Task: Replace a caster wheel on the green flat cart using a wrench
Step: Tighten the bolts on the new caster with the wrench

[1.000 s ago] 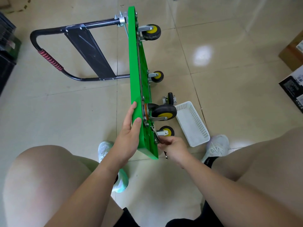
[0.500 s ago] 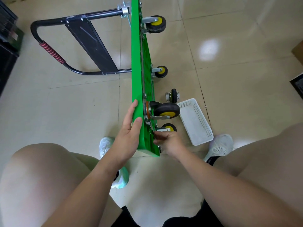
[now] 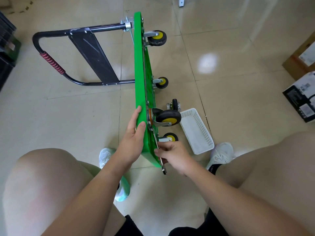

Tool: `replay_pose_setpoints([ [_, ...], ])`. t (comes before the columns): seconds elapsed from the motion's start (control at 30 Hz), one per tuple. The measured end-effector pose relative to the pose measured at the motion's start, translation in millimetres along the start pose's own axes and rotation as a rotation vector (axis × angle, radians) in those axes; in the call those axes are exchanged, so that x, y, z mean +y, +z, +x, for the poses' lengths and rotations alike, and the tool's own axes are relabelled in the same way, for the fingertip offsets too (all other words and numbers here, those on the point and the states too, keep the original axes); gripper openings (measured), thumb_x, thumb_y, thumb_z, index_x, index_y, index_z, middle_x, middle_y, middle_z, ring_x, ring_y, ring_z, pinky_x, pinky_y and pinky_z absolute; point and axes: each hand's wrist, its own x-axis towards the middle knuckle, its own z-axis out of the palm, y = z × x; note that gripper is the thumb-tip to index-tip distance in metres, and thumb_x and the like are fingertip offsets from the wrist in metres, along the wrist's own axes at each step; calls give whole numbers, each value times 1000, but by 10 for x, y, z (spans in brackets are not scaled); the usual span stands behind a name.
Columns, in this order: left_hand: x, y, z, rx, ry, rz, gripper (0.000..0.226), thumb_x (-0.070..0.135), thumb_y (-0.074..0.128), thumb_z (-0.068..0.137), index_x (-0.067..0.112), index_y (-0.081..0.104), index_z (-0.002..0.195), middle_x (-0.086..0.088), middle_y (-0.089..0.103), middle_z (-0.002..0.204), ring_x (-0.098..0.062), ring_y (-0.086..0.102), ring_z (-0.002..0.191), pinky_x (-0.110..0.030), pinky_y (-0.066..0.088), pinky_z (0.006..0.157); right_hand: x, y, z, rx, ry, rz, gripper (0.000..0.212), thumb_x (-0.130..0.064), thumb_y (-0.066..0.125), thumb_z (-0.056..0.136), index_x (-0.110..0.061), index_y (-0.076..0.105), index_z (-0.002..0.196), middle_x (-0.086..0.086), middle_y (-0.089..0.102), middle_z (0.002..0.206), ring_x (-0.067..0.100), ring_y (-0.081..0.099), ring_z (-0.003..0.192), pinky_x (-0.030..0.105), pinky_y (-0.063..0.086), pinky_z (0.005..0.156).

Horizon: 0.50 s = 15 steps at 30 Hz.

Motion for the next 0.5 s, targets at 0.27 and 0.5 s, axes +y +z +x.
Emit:
replay_pose_setpoints([
  [0.27, 32, 17, -22, 2, -4, 6, 49, 31, 38, 112, 56, 31, 155, 23, 39, 159, 2, 37, 147, -38, 27, 127, -225, 41, -155, -60, 196, 184, 15, -5, 72, 89, 6, 69, 99, 9, 65, 70, 17, 60, 51, 26, 52, 50],
  [0.5, 69, 37, -25, 11, -29, -22, 48, 53, 42, 96, 77, 36, 137, 22, 46, 156, -12, 46, 145, -48, 36, 122, 20, -67, -221, 30, 169, -7, 11, -4, 76, 86, -6, 77, 97, 13, 69, 75, 24, 62, 57, 29, 55, 58],
])
